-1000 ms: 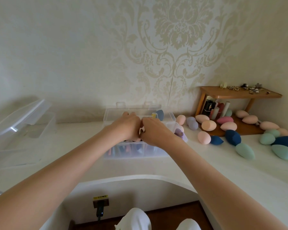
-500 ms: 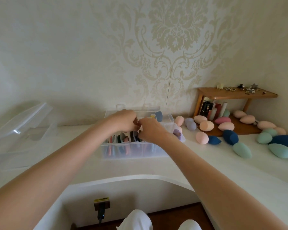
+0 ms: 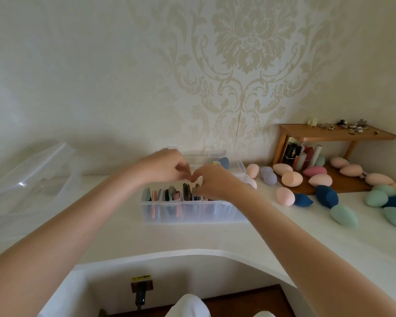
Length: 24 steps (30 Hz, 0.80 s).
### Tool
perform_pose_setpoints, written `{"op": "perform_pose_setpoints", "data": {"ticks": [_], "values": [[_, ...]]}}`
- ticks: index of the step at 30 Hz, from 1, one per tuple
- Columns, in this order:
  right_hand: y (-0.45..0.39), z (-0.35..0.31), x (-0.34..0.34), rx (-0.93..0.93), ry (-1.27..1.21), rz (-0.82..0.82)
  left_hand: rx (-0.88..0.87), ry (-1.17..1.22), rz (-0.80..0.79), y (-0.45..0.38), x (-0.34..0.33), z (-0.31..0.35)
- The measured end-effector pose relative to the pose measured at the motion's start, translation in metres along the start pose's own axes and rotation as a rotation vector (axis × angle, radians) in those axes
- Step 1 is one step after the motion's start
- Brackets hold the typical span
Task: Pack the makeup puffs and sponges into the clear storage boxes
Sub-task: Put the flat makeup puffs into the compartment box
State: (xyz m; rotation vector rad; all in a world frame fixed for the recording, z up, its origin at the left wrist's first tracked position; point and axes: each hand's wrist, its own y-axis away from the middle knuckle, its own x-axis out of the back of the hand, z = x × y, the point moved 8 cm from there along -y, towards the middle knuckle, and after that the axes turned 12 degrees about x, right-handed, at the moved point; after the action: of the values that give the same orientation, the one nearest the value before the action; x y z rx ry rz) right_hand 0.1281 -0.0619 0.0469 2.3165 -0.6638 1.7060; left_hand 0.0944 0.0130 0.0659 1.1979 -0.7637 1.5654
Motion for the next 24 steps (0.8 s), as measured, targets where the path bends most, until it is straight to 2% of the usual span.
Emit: {"op": "perform_pose_setpoints", "data": {"ticks": [1, 3, 5, 6, 9, 11, 18, 24], "values": [[0.002, 0.006, 0.01, -0.002, -0.088, 0.024, 0.03, 0.083, 0.073, 0.001, 0.012, -0.009], [0.007, 0.028, 0.042, -0.064, -0.177, 0.19, 0.132, 0.168, 0.196, 0.003, 0.028, -0.035], [0.015, 0.059, 0.071, -0.176, -0.15, 0.365, 0.254, 0.168, 0.235, 0.002, 0.028, -0.062], [0.019, 0.073, 0.076, -0.235, -0.117, 0.39, 0.311, 0.173, 0.227, 0.0, 0.024, -0.073], [0.027, 0.105, 0.059, -0.382, -0.091, 0.254, 0.436, 0.355, 0.178, -0.008, 0.007, -0.097], [0.028, 0.115, 0.041, -0.432, -0.197, 0.188, 0.475, 0.519, 0.148, -0.011, -0.003, -0.103], [0.032, 0.129, 0.031, -0.461, -0.6, 0.379, 0.489, 0.757, 0.195, -0.011, 0.001, -0.113], [0.008, 0.092, 0.017, -0.344, -0.699, 0.35, 0.547, 0.62, 0.327, 0.0, 0.027, -0.137]]}}
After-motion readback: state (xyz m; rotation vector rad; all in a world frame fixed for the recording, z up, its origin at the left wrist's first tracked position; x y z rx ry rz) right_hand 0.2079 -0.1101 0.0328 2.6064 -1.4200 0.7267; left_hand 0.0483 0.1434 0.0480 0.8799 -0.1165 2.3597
